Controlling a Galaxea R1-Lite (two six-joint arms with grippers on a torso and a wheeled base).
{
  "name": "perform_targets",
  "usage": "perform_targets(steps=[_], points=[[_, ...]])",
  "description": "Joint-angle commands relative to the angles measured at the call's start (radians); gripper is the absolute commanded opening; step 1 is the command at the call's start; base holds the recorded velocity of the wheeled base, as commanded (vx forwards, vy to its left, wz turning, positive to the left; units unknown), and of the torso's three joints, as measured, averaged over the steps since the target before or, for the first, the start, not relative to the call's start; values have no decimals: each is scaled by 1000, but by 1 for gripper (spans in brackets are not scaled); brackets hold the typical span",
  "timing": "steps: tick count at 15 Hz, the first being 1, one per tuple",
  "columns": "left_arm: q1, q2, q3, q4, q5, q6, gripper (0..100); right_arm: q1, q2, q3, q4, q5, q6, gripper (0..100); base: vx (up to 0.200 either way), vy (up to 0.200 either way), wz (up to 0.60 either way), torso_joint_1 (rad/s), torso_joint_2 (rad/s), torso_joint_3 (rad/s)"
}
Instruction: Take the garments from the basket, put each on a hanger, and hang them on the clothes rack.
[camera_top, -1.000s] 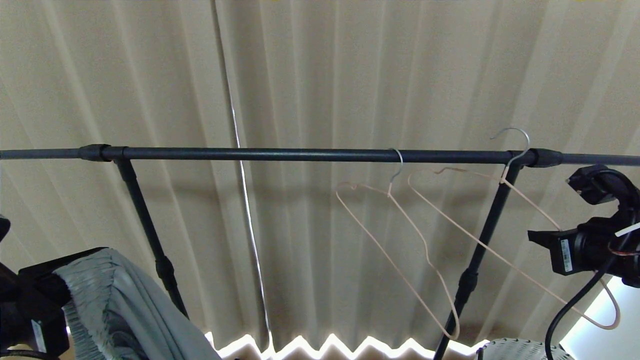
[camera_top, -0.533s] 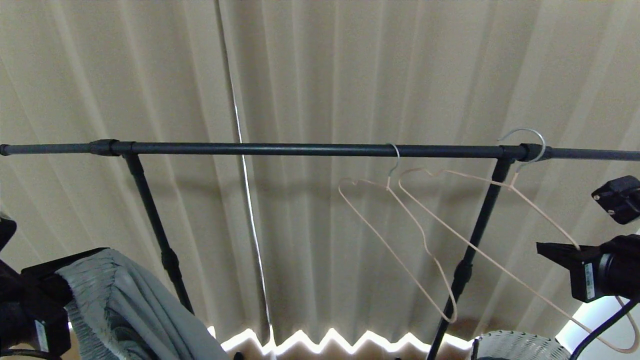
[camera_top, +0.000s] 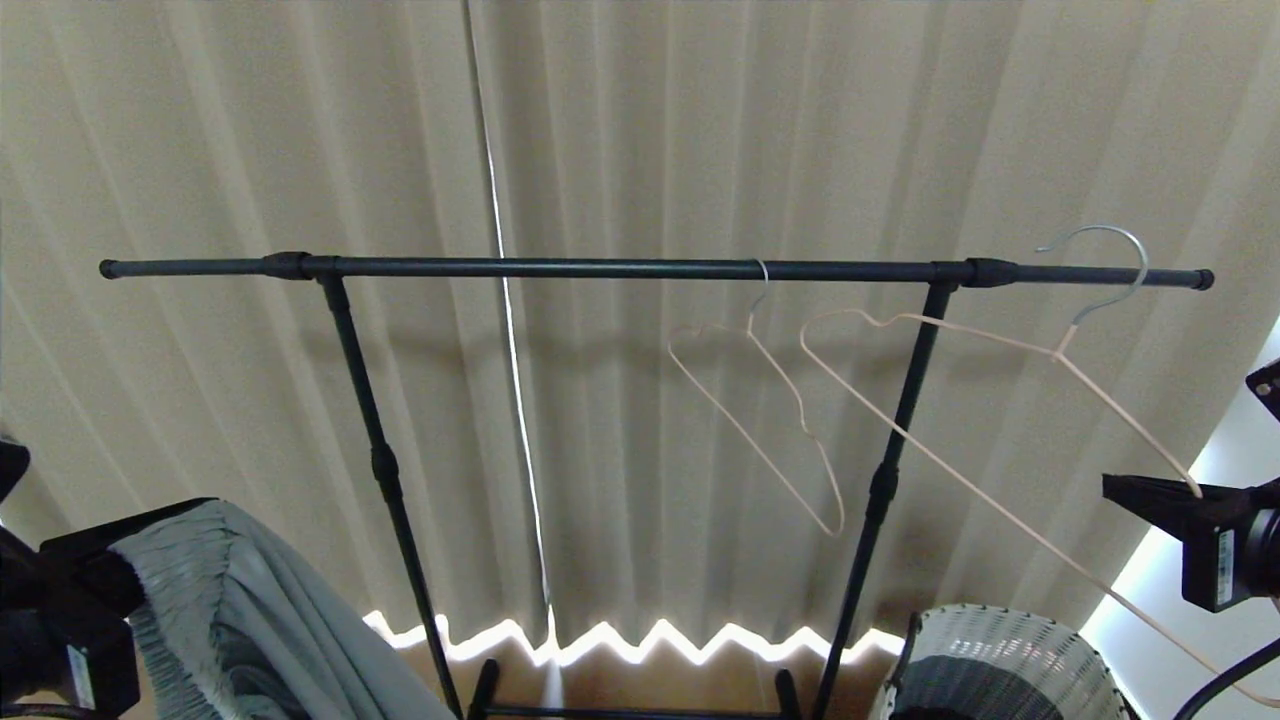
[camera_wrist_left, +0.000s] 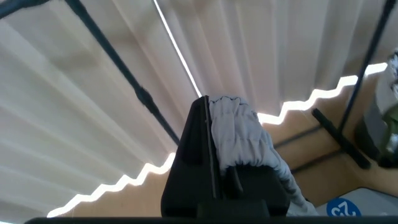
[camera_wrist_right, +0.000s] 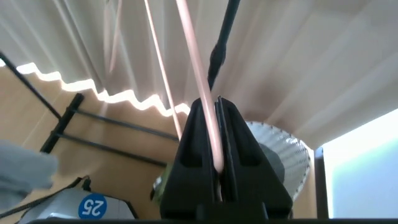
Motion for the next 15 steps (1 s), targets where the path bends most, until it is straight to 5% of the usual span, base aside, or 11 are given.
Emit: perform_targets(steps=[1, 3, 11, 15], points=[[0, 0, 1, 0, 1, 0, 0, 0, -4, 1, 0, 0, 0, 0, -200, 0, 0, 2, 2, -2], [-1, -1, 4, 0, 1, 0, 0, 0, -4, 2, 0, -3, 0, 0, -200, 0, 0, 7, 2, 7], [-7, 20, 6, 0, 1, -1, 0, 14, -33, -2, -81, 3, 35, 0, 0, 0, 0, 0, 0, 0], [-95, 132, -54, -12, 10, -13, 0, 211, -24, -7, -118, 3, 76, 0, 0, 0, 0, 0, 0, 0]])
